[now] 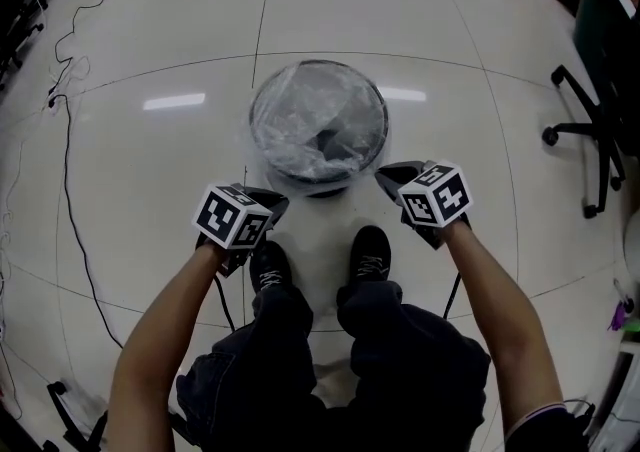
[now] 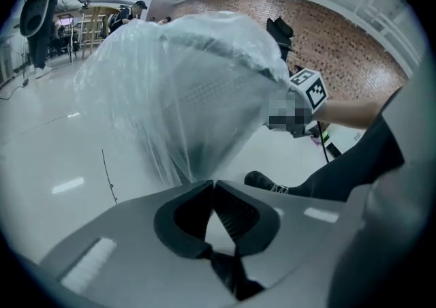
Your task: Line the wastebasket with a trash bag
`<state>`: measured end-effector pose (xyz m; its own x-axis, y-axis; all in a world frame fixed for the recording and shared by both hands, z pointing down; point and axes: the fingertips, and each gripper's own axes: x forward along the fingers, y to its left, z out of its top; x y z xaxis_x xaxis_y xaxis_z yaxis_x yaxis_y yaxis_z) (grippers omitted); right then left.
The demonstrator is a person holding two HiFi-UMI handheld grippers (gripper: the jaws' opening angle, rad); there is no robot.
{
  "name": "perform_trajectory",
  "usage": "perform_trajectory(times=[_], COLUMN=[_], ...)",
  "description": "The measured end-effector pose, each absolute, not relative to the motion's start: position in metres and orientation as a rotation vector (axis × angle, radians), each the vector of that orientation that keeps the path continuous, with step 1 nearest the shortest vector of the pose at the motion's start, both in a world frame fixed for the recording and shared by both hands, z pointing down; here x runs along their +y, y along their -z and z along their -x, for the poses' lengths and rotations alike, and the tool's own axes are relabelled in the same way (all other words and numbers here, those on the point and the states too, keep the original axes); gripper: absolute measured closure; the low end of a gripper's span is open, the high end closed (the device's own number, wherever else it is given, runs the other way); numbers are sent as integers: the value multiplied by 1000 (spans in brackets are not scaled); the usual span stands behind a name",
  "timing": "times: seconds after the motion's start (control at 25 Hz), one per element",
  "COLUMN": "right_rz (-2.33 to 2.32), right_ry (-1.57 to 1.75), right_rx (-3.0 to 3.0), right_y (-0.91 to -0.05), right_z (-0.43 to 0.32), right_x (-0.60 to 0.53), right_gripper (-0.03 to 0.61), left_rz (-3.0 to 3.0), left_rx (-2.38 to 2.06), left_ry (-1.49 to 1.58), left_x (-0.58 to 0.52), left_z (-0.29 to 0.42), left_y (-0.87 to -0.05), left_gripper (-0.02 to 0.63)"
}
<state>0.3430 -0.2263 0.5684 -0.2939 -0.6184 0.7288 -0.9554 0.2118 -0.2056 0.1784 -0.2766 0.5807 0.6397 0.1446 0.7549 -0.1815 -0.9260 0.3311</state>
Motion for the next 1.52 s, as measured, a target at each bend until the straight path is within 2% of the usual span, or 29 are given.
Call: perform_trajectory(times=[0.6,0.64,0.76,0.88,0.92,1.16,1.52], right_rz=[-1484,-1491,-1505,-1521,-1529,-1568,-1595], right_ry=[-939,-936,-931,-923,-916,-875,-859], right_rx=[-1960,-1961,-1964,-1959,-1956,-1970,-1962], right_y=[-593,-592,-588,-580,-576,-546,-516], right_z=[-355,-355,-355,-354,-354,-356,-362], right_x=[-228,-228,-225,-220,-218,-207,-183], right_gripper=[577,577,574,497,491,451,443], left_rz=[-2430,-2433,-2447,-2470,-2477,-2519,-2605], left_rx=[-59,-56,-42,-43,-49,-131,-289], left_ry=[-1205,-1201,-1207,-1229,-1232,-1178,-1046], left_x=[-276,-275,-268,-263,-262,-273,-308], left_z=[-187,-187,-184,-174,-171,-152,-145], left_y=[-607,-606,-600,-590,-586,-552,-493], left_gripper=[600,590,501,429,421,410,414])
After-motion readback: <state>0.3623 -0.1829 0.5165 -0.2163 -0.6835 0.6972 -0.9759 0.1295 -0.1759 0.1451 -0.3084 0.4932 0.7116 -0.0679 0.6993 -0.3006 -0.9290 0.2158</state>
